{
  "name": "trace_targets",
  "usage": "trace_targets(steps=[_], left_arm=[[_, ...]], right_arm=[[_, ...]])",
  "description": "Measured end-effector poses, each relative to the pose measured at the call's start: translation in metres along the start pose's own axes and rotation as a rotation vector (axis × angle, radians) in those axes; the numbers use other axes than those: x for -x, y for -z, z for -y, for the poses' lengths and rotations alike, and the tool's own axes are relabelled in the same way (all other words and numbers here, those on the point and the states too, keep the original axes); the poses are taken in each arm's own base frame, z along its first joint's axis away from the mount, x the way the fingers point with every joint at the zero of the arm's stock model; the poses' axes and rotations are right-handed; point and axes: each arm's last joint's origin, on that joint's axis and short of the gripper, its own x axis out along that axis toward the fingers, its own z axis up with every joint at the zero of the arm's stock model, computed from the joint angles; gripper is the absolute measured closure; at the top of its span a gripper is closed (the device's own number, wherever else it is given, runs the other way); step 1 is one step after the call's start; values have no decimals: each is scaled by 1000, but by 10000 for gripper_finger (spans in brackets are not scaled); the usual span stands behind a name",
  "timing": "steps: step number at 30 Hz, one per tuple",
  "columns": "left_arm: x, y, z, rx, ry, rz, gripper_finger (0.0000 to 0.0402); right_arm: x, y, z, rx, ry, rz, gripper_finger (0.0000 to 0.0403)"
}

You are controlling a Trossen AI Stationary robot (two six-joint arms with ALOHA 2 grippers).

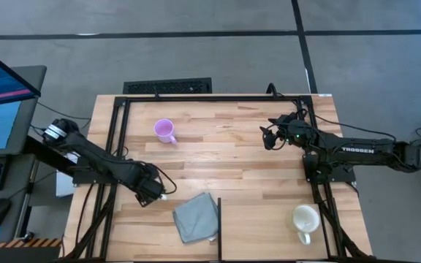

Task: Stack small to large cups/mugs on shelf
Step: Put the green mug on the shelf

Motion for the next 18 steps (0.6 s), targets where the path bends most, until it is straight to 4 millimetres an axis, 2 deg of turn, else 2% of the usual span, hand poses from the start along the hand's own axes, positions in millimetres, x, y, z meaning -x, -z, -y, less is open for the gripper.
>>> trace_targets(steps=[6, 18], left_arm=[[5, -1, -6, 5, 4, 35, 159], [5, -4, -5, 25, 3, 102, 159]], right_arm=[[0, 0, 0, 1, 0, -1, 110], [0, 0, 0, 3, 1, -2, 110]])
